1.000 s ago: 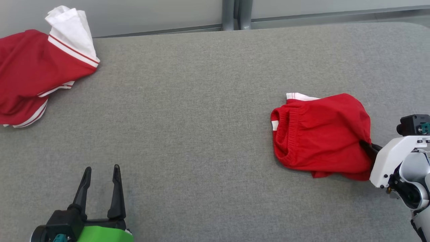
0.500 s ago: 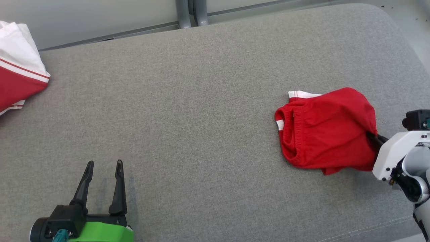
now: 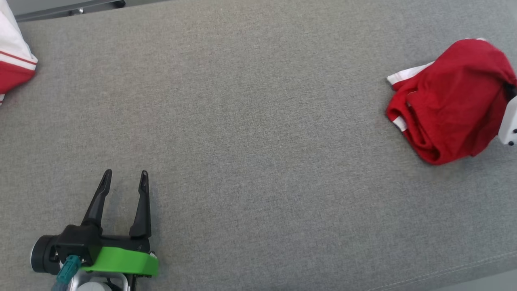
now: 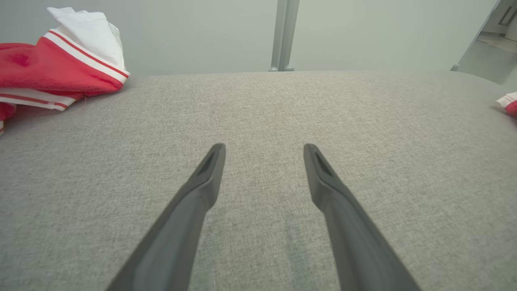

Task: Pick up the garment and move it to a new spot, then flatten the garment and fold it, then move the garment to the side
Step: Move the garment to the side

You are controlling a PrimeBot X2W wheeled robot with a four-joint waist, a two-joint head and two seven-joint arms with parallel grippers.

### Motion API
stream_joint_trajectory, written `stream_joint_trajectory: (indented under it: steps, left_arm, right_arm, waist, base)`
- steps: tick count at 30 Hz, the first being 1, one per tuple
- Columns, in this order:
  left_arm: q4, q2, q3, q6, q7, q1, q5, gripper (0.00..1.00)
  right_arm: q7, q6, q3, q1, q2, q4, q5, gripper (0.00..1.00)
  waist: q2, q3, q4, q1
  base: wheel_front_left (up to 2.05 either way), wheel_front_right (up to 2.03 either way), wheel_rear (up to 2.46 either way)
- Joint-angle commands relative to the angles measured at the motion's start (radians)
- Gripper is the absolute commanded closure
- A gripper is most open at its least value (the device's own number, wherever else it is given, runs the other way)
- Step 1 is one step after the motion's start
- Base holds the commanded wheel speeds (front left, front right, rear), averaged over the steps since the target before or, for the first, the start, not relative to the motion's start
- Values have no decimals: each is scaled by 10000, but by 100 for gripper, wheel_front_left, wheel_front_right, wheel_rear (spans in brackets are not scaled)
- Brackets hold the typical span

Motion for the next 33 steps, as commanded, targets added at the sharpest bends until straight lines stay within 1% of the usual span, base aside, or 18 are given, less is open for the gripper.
stream_joint_trajectory:
  steps: [1, 5, 10, 16, 17, 18, 19, 20, 21, 28, 31, 33]
  left_arm:
    - [-41, 104, -18, -32, 13, -203, 58, 0]
    - [-121, 140, -47, 26, 25, -378, 75, 0]
    - [-160, 190, -21, 114, 81, -326, 6, 0]
    - [-246, 290, 34, 199, 122, -247, -44, 0]
    - [-246, 290, 34, 199, 122, -247, -44, 0]
    - [-257, 290, 20, 208, 144, -259, -42, 0]
    - [-274, 291, -10, 204, 159, -287, -29, 0]
    - [-283, 293, -28, 216, 180, -313, -25, 0]
    - [-296, 300, -42, 234, 179, -329, -16, 0]
    - [-233, 317, -123, 289, 209, -243, -68, 0]
    - [-165, 244, -152, 317, 162, -132, -118, 0]
    - [-110, 193, -161, 341, 135, -50, -164, 0]
  right_arm:
    - [-104, -1, -111, -193, -123, 146, -172, 100]
    - [-319, -1, -636, -668, -331, 704, -455, 100]
    - [-564, -1, -1292, -892, -471, 1325, -770, 100]
    - [-836, -1, -2040, -954, -431, 1882, -1270, 100]
    - [-836, -1, -2040, -954, -431, 1882, -1270, 100]
    - [-919, -1, -2187, -951, -419, 1981, -1431, 87]
    - [-1000, -2, -2335, -942, -405, 2104, -1564, 60]
    - [-1074, -2, -2454, -931, -399, 2228, -1764, 20]
    - [-1125, -2, -2572, -932, -396, 2353, -1972, 0]
    - [-1881, -2, -3042, -959, -176, 2612, -3174, 0]
    - [-2305, -1, -2964, -898, 30, 2415, -3513, 0]
    - [-2675, -2, -2793, -815, 183, 2157, -3514, 0]
  waist:
    - [120, 353, 319, 0]
    - [120, 641, 495, 0]
    - [120, 860, 563, 0]
    - [120, 978, 503, 0]
    - [120, 978, 503, 0]
    - [120, 965, 487, 0]
    - [120, 949, 479, 0]
    - [120, 926, 468, 0]
    - [120, 894, 451, 0]
    - [120, 438, 369, 0]
    - [120, 167, 362, 0]
    - [120, -55, 369, 0]
  base:
    - [0, 0, 0]
    - [0, 0, 0]
    - [0, 0, 0]
    - [0, 0, 0]
    - [0, 0, 0]
    - [0, 0, 0]
    - [0, 0, 0]
    - [0, 0, 0]
    - [0, 0, 0]
    - [0, 0, 0]
    - [0, 0, 0]
    - [0, 0, 0]
